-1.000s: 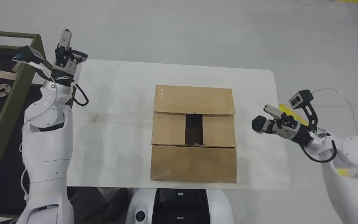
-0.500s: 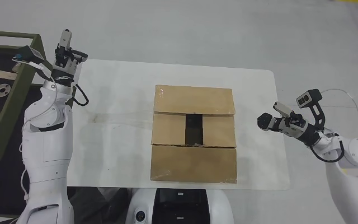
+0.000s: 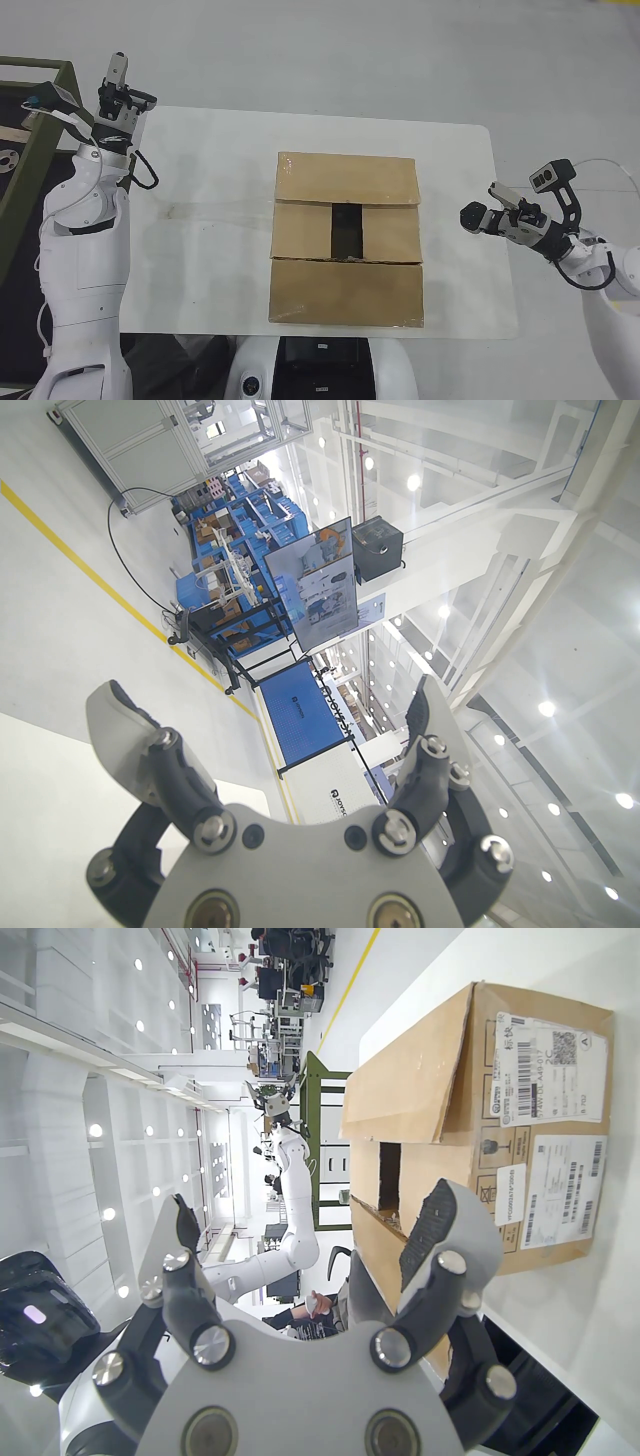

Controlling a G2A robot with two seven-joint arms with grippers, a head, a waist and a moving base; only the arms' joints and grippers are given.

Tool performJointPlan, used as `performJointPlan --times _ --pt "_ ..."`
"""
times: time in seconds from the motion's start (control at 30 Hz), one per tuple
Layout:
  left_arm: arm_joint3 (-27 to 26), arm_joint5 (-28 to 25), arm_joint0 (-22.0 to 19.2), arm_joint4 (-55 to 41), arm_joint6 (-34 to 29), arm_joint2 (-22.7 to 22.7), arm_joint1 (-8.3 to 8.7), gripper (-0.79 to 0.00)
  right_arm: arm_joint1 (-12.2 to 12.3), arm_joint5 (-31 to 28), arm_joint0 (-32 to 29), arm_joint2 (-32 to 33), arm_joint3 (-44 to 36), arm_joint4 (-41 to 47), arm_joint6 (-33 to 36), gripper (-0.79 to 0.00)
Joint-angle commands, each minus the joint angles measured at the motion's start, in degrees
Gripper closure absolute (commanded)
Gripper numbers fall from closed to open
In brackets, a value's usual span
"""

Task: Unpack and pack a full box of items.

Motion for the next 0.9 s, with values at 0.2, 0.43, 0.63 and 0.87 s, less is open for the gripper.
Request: performJointPlan --times 0.2,0.43,0.63,0.87 --pt "0.0 0.0 0.0 0.0 0.0 0.0 0.0 -0.785 0.0 0.0 0.0 0.0 0.0 0.0 0.0 -0.785" --pt "-2.73 -0.76 1.38 -5.93 -11.61 1.28 0.29 -0.785 0.0 0.0 0.0 0.0 0.0 0.0 0.0 -0.785" --pt "-4.65 -2.88 2.76 -11.7 -25.02 3.75 0.64 -0.785 0.0 0.0 0.0 0.0 0.0 0.0 0.0 -0.785" --pt "-5.69 1.14 3.69 -19.89 -35.56 6.1 0.92 -0.785 0.0 0.0 0.0 0.0 0.0 0.0 0.0 -0.785"
